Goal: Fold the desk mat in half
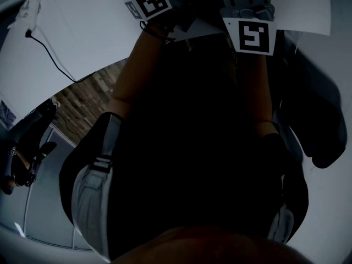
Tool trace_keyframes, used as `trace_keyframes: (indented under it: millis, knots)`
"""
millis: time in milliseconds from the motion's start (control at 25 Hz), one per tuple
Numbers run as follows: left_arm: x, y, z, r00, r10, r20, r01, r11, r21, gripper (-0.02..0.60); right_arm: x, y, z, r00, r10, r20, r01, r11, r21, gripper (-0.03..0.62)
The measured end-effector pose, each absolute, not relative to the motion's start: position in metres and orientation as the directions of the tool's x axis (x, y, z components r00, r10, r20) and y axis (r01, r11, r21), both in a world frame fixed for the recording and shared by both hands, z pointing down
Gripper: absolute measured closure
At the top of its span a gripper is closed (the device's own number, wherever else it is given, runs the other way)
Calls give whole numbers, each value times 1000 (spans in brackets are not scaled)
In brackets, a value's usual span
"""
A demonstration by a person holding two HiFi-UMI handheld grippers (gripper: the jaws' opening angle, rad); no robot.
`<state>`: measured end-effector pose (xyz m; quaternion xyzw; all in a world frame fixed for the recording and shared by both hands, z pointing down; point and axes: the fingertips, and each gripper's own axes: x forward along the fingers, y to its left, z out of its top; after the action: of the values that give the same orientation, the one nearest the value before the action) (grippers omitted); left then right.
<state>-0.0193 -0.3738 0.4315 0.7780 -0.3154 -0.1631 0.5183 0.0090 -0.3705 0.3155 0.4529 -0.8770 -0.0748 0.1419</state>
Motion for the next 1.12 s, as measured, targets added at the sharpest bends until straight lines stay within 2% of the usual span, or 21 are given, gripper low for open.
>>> trace_keyframes:
  millis: [1120]
  knots:
    - [54, -455, 496, 698, -679, 227, -391, -95, 916, 555, 96, -459, 357, -567, -791, 229, -767, 609, 202, 565]
